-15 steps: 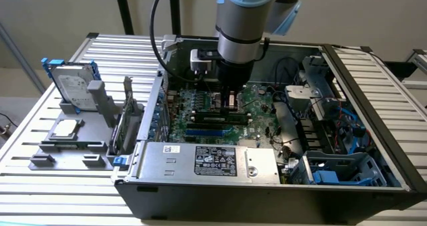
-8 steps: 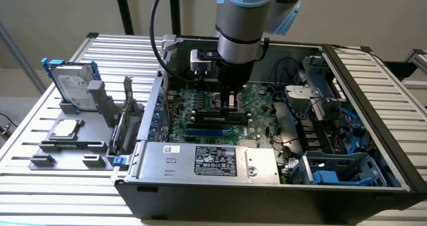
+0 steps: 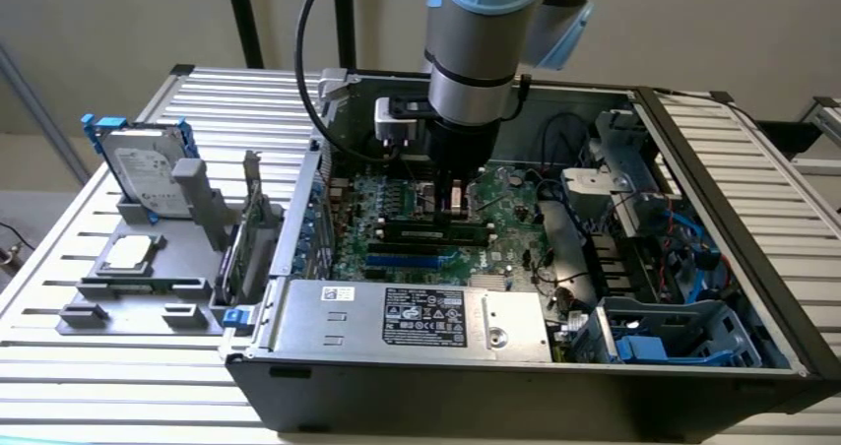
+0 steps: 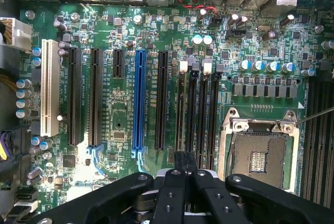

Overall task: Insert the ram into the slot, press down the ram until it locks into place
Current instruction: 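Press down the ram until it locks into place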

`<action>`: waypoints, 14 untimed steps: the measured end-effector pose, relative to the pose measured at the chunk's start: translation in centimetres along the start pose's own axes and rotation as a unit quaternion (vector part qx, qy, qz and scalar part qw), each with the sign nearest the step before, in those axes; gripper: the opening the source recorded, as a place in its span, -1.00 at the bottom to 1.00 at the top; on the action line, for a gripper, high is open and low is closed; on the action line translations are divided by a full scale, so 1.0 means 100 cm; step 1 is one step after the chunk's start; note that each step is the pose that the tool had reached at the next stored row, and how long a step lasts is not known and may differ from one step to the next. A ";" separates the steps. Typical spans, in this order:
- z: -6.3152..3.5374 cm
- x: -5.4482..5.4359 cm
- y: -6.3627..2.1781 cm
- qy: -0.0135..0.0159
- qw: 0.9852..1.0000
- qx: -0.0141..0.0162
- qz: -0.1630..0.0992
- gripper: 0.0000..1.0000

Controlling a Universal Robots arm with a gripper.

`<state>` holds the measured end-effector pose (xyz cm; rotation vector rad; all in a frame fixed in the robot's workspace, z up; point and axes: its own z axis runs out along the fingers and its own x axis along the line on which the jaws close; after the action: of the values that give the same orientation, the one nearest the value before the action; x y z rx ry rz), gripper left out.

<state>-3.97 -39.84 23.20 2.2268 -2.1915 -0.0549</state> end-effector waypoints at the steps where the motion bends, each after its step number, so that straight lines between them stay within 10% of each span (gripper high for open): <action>1: 0.0000 0.000 0.0000 0.000 1.000 0.000 0.000 -0.79; 14: 0.0055 0.000 -0.0002 0.000 1.000 0.000 0.000 -0.79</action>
<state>-3.98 -39.85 22.65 2.2266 -2.1913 -0.0544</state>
